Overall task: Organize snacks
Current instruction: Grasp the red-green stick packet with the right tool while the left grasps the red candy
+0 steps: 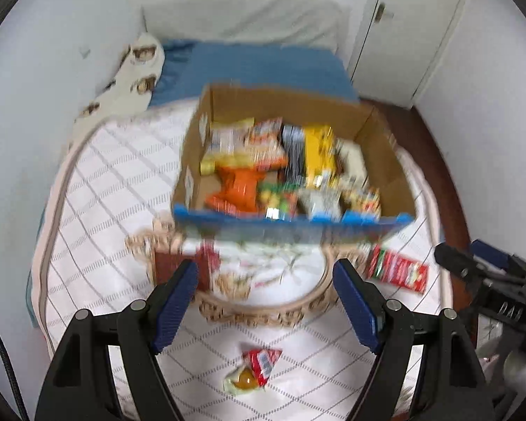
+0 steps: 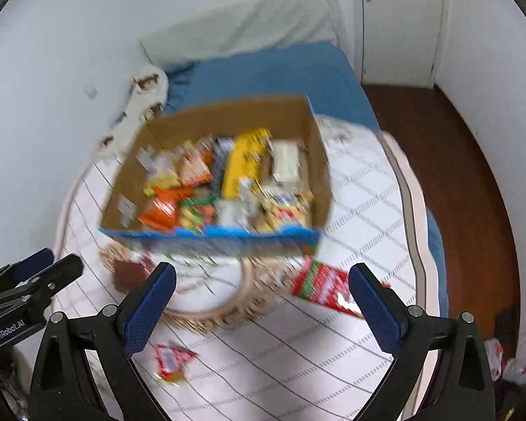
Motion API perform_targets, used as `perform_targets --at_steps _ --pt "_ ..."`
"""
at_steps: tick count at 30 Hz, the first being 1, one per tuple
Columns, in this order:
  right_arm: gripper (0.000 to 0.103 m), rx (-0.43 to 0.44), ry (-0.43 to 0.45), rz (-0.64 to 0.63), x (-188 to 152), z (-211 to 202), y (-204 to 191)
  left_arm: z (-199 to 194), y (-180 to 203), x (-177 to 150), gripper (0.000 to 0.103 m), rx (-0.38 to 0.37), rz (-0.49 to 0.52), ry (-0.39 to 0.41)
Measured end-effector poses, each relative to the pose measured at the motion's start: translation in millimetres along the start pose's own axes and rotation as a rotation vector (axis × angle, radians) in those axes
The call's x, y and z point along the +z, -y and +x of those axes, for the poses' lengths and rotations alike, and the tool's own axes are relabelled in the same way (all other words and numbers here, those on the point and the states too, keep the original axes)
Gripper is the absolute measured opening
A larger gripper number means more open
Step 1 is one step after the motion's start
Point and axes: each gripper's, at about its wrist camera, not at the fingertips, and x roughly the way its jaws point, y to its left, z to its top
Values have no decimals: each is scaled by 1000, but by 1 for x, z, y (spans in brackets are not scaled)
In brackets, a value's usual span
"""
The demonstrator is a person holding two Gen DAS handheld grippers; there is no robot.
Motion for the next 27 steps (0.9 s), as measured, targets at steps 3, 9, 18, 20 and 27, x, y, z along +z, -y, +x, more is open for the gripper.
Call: perform_targets --at_steps 3,9,18,20,27 --pt "101 -35 -132 -58 -10 41 17 35 1 -18 78 35 -3 -87" --pt "101 -137 -322 -267 -29 123 37 94 19 -52 78 60 -8 -219" --pt "101 -66 -482 -248 -30 193 77 129 52 -65 78 87 32 -333" --pt "101 -13 -509 -182 -36 193 82 125 51 -66 78 93 28 -325" --pt "101 114 -461 -120 -54 157 58 104 14 -67 78 108 -52 -326"
